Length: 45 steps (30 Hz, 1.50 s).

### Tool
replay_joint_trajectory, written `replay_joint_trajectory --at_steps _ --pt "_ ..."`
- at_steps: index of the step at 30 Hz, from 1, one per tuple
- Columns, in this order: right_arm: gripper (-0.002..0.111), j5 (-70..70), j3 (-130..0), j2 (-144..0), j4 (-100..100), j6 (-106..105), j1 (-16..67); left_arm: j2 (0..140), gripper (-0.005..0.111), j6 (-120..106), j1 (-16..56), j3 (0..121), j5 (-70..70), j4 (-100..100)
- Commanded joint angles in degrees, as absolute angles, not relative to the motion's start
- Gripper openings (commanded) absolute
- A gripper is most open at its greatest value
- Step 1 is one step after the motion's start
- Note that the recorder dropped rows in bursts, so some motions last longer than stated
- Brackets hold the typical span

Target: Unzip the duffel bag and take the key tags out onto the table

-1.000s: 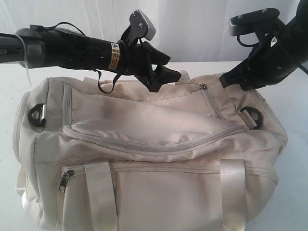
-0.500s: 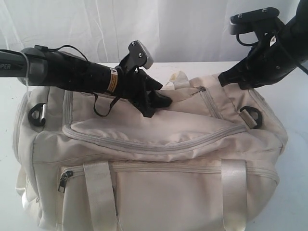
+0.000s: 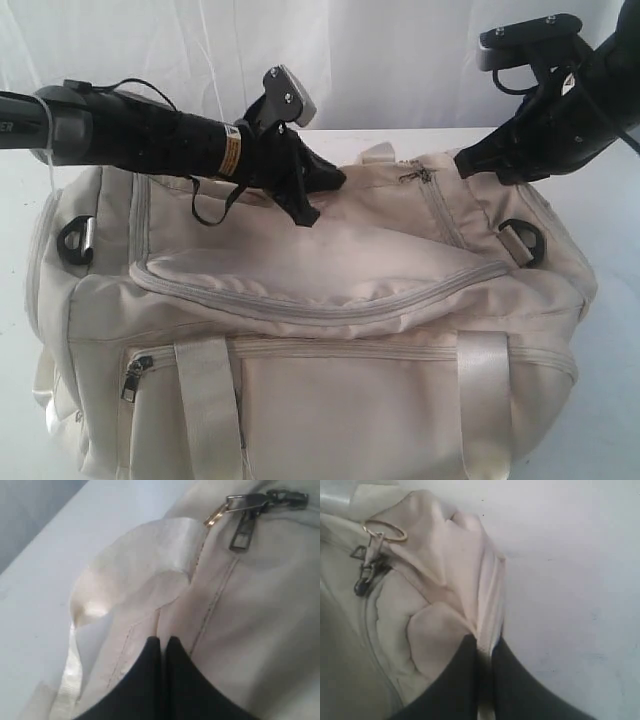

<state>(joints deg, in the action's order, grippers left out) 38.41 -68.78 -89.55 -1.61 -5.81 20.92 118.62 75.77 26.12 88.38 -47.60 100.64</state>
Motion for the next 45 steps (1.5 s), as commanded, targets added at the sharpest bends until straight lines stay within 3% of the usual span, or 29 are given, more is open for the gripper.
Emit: replay_joint_trajectory --at_steps 1,3,7,10,14,18,32,45 --pt "0.009 36.77 -68.63 -88.65 -1.89 -7.09 20.47 114.18 0.0 80.08 26.35 90.96 -51.44 99.95" --pt "0.022 36.55 -68.75 -88.65 -1.89 -7.09 20.47 113.34 0.0 80.1 26.35 91.07 -53.33 99.95" --pt "0.057 36.55 -70.7 -88.22 -1.89 -7.09 20.47 112.18 0.0 79.42 26.35 91.07 -56.27 99.95" --pt "0.068 34.97 -71.44 -86.5 -0.44 -6.67 20.47 111.6 0.0 79.42 26.35 91.07 -55.77 99.95" --pt "0.062 29.47 -71.44 -83.09 10.93 -14.82 20.58 111.36 0.0 79.42 26.35 91.07 -55.78 99.95" --pt "0.047 32.98 -71.44 -86.66 22.21 -23.79 20.58 111.36 0.0 77.95 26.35 91.07 -55.9 99.95" --pt "0.045 26.85 -71.44 -94.35 31.35 -27.2 20.58 111.36 0.0 77.94 26.35 91.07 -55.9 99.95" --pt "0.005 25.04 -71.44 -94.54 34.25 -26.8 20.58 111.36 0.0 77.94 26.35 91.07 -55.9 99.95"
